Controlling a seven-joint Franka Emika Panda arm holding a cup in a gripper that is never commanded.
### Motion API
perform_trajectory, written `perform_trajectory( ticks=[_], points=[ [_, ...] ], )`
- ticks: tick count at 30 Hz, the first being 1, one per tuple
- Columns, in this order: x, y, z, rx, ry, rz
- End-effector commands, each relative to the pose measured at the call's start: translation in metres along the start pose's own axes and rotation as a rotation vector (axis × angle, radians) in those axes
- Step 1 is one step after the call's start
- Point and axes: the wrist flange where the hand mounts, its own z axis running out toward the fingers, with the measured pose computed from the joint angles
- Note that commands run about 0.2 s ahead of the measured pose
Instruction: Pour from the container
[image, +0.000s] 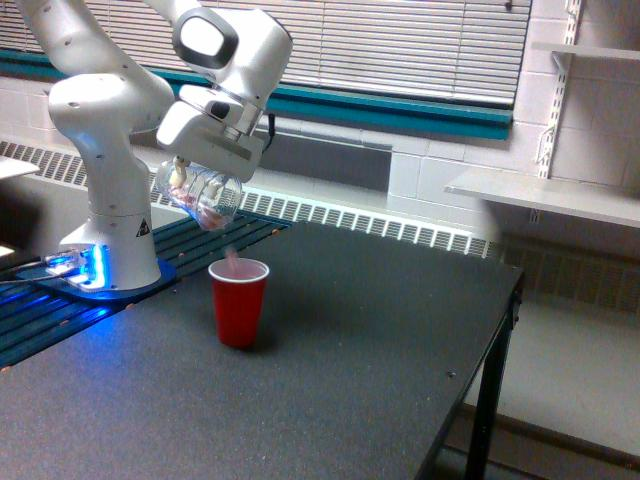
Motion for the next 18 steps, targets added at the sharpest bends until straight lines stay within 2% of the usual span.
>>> perform_trajectory(
  ticks=[1, 18],
  points=[
    [-0.0057, -0.0037, 0.0076, -0.022, 0.003, -0.025],
    [-0.0054, -0.0093, 0.0046, -0.030, 0.004, -0.034]
  ],
)
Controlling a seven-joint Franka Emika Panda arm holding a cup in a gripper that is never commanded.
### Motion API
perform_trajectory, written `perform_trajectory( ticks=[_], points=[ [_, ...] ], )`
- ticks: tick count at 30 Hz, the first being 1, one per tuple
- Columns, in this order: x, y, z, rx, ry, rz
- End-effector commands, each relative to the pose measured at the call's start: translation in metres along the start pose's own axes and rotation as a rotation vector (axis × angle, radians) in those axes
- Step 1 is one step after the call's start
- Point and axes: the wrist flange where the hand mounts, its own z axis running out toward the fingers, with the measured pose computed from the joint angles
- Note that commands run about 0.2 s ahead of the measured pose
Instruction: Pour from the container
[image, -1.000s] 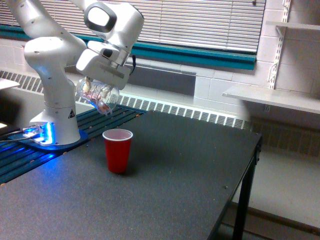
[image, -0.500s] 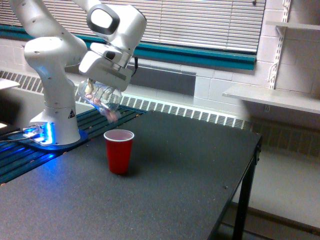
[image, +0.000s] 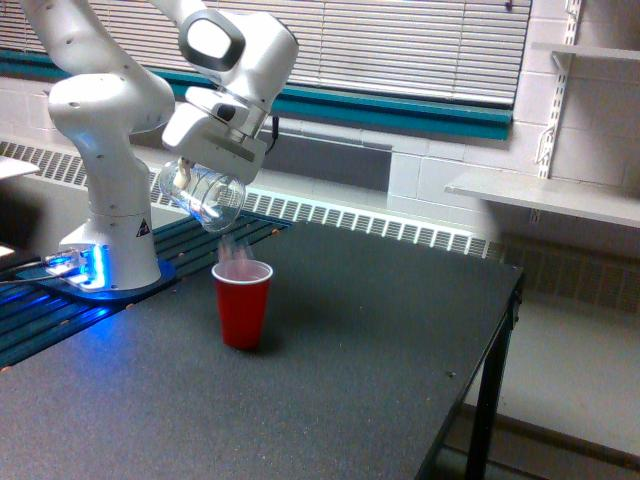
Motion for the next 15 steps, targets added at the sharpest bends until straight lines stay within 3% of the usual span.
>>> perform_trajectory(
  ticks=[1, 15],
  points=[
    [-0.0053, -0.0030, 0.0051, -0.013, 0.000, -0.016],
    [-0.0057, -0.0054, -0.0014, -0.004, -0.004, -0.023]
  ],
)
